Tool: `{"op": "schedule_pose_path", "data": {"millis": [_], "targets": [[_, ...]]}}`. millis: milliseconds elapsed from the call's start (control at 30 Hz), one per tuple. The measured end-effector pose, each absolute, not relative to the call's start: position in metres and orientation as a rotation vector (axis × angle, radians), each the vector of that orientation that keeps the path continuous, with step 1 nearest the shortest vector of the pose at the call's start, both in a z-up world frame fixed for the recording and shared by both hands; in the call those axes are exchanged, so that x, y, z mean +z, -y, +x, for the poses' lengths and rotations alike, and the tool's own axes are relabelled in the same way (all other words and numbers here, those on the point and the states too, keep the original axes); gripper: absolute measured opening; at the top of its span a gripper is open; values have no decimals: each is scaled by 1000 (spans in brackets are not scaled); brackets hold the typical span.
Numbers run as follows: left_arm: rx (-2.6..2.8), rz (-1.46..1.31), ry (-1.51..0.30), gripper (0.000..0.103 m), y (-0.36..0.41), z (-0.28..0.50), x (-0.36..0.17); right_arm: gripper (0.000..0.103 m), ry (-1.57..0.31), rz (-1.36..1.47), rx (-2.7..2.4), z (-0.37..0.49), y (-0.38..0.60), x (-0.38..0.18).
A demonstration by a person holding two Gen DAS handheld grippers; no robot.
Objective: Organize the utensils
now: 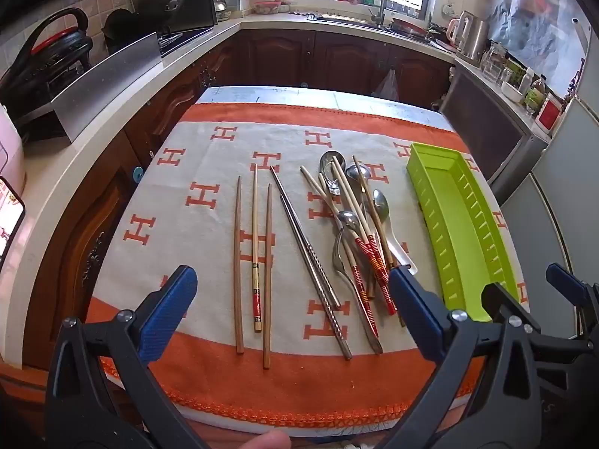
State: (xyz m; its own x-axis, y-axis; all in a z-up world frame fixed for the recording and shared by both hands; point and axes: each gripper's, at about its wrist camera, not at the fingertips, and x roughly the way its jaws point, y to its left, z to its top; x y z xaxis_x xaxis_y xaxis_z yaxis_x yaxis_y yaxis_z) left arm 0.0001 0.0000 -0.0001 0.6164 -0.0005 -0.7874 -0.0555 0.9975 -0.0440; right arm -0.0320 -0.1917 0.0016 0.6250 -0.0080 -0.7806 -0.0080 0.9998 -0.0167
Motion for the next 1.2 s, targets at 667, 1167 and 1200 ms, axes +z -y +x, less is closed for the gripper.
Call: {"op": "schedule_pose_path", "data": {"millis": [667, 1167, 1200], "targets": [[12, -53, -897, 94, 3, -2, 2, 101, -896, 49, 59, -32, 193, -2], [4, -61, -898, 93, -1, -5, 3, 97, -900, 56, 79, -32, 190, 1], [3, -62, -898, 93, -1, -5, 3, 97, -898, 56, 80, -33, 190, 1]]}}
